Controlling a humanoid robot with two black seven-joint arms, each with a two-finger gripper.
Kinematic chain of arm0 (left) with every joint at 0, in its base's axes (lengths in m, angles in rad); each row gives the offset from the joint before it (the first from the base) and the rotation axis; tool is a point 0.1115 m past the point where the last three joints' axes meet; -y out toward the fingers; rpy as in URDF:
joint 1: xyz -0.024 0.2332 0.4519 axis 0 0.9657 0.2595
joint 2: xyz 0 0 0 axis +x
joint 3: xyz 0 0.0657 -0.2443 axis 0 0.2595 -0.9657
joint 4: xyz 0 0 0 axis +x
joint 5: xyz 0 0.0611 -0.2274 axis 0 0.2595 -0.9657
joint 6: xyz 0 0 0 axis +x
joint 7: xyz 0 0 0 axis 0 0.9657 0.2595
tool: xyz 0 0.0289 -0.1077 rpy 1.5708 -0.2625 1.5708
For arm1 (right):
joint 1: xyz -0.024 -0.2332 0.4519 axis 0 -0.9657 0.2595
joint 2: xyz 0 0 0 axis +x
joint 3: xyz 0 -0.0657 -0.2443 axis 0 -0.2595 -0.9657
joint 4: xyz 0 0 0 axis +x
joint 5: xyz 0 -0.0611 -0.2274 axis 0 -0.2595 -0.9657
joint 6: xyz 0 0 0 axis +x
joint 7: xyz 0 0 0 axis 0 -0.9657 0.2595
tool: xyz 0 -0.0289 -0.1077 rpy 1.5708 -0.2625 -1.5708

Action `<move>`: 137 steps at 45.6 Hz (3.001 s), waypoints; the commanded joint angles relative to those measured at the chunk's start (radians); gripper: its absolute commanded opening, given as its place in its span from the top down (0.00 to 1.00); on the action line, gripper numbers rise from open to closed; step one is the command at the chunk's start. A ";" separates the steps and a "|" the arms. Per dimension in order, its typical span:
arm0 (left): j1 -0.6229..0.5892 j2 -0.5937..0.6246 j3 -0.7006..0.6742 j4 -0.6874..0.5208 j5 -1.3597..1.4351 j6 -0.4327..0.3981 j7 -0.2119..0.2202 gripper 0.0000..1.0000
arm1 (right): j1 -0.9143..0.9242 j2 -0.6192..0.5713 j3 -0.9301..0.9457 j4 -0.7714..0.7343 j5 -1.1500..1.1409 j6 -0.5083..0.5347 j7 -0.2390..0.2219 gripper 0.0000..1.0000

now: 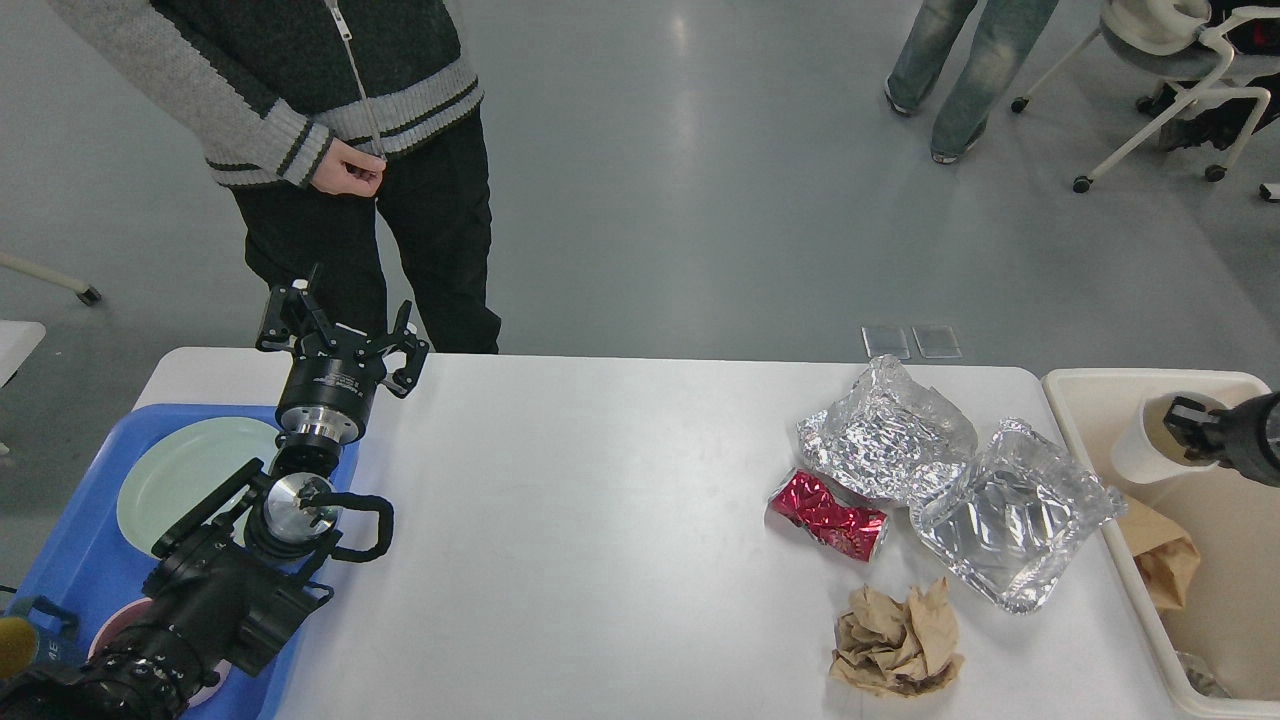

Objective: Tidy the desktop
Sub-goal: 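Move the right gripper within the beige bin, then reach the right gripper over the foil tray and grasp it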

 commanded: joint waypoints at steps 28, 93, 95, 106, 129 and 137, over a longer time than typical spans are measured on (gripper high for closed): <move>0.000 0.000 0.000 0.000 0.000 0.000 0.000 0.03 | -0.668 0.121 0.224 -0.676 0.252 -0.206 -0.169 0.00; 0.000 0.000 0.000 0.000 0.000 0.000 0.000 0.03 | 0.713 0.141 0.228 0.686 0.002 0.260 -0.152 0.00; 0.000 0.000 0.000 0.000 0.000 0.000 0.000 0.03 | 0.700 0.139 0.218 0.669 -0.001 0.242 -0.153 0.00; 0.000 0.000 0.000 0.000 0.000 0.000 0.000 0.03 | 0.483 0.134 0.181 0.557 0.005 0.070 -0.153 0.00; 0.000 0.000 0.000 0.000 0.000 0.000 0.000 0.03 | -0.004 0.279 0.267 0.122 0.121 -0.155 -0.150 0.00; 0.000 -0.002 0.000 0.000 0.000 0.000 0.000 0.03 | -0.116 0.358 0.280 -0.047 0.131 -0.152 -0.150 0.00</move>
